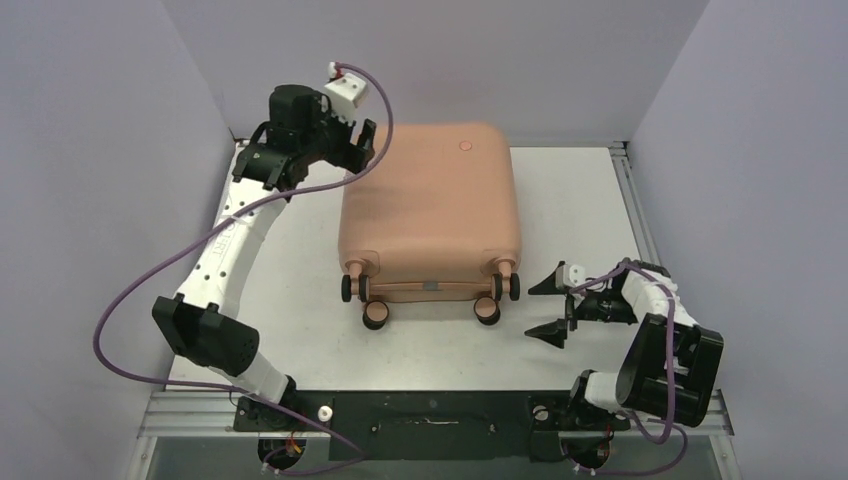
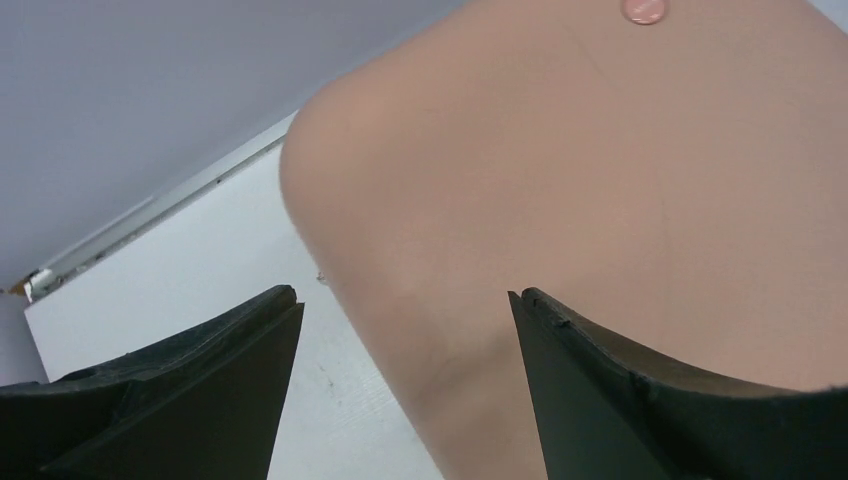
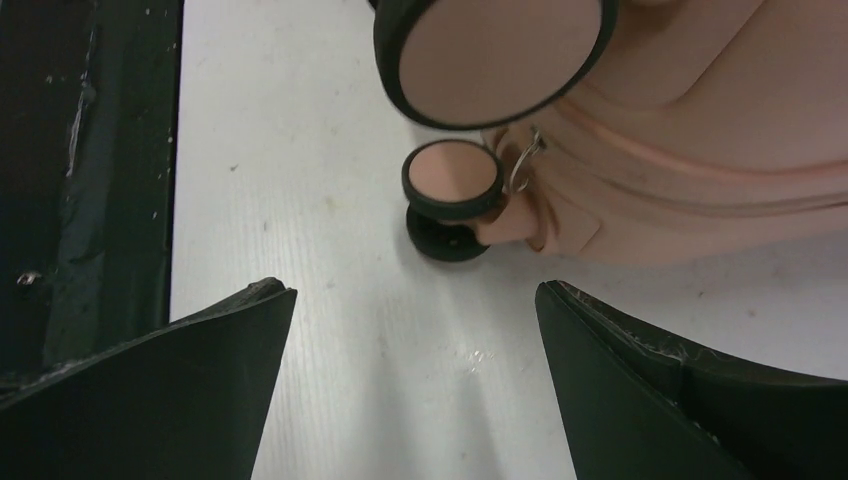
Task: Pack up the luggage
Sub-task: Zip the luggage at the center of the board.
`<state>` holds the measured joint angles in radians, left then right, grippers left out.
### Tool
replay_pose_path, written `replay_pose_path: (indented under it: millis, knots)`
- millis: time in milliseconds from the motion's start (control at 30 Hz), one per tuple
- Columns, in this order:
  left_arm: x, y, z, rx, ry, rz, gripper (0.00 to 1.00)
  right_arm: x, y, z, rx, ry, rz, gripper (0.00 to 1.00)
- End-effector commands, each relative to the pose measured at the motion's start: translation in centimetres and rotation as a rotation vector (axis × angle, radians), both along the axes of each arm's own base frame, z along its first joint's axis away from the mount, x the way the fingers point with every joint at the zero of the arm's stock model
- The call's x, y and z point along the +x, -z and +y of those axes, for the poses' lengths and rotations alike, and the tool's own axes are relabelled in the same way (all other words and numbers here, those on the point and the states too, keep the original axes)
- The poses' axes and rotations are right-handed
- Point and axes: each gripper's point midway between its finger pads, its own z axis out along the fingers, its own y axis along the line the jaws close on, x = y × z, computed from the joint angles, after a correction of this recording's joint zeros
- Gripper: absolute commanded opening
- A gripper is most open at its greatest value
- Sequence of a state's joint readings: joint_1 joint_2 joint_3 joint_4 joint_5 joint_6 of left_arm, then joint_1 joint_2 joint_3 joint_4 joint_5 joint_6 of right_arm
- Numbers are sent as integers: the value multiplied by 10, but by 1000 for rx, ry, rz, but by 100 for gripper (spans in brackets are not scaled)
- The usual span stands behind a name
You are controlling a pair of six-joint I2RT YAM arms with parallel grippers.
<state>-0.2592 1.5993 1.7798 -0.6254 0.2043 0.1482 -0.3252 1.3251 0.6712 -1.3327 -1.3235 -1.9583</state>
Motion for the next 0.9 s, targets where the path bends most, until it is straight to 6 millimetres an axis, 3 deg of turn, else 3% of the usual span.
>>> replay_pose_path:
  millis: [0, 33, 100, 167, 200, 233, 267, 367, 567, 633, 667, 700, 867]
  knots:
    - [-16, -16, -19, 152, 62, -80, 79, 22, -49, 16, 163, 32, -314, 97]
    - [-16, -14, -23, 164, 67, -80, 79, 22, -51, 19, 189, 33, -322, 99]
    - [-15, -10, -26, 176, 68, -73, 79, 21, -46, 27, 196, -10, -342, 87]
    - [-11, -5, -25, 179, 50, -68, 79, 22, -39, 30, 209, -29, -311, 81]
    - [-9, -2, -24, 182, 40, -63, 79, 26, -33, 30, 221, -25, -259, 81]
    - [-7, 2, -24, 187, 28, -59, 79, 32, -31, 28, 235, -12, -194, 96]
    - [-5, 5, -24, 191, 19, -54, 79, 41, -29, 24, 253, 13, -100, 90]
    - [0, 18, -18, 229, -32, -36, 79, 64, -25, 1, 277, 117, 118, 90]
    - [6, 21, -13, 251, -70, -34, 80, 64, -22, -28, 88, 125, 152, 90]
    - [11, 21, -12, 256, -84, -31, 80, 90, -9, -43, -5, 301, 325, 90]
    - [13, 21, -12, 256, -89, -29, 80, 136, 0, -62, -127, 513, 283, 90]
    - [15, 20, -12, 256, -96, -31, 80, 142, 7, -68, -213, 640, 287, 90]
    - [18, 22, -12, 256, -109, -26, 80, 135, -15, -48, -165, 594, 189, 90]
